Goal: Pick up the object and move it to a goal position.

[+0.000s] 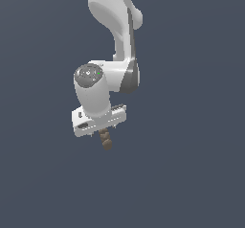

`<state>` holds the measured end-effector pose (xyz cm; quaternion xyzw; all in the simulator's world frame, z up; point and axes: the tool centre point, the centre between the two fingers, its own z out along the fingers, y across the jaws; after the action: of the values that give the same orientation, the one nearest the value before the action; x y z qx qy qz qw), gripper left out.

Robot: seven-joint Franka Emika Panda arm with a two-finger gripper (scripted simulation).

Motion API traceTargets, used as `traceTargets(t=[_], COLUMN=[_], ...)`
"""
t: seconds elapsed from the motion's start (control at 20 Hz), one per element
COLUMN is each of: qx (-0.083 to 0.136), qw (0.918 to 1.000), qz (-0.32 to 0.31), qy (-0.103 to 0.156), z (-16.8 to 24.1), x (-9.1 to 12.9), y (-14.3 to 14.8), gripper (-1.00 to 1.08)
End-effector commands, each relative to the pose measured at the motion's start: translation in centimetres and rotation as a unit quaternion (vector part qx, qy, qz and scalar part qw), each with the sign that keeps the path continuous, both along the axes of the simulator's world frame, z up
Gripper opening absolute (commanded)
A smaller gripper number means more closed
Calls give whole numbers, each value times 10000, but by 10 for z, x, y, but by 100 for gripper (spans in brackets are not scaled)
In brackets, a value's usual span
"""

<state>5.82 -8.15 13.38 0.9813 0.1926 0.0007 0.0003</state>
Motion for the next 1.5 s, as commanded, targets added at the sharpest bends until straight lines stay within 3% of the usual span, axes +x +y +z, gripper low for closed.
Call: traceTargets(t=[0.0, 0.55, 0.6, 1.45], qx=[1, 2, 2, 2], qw=[10000, 10000, 10000, 10000], qz=[5, 15, 15, 15], qy=[7, 7, 7, 7], z=[-13, -38, -38, -23], x=[-1, 0, 0, 5], y=[0, 0, 0, 6], gripper=[100, 100, -100, -100])
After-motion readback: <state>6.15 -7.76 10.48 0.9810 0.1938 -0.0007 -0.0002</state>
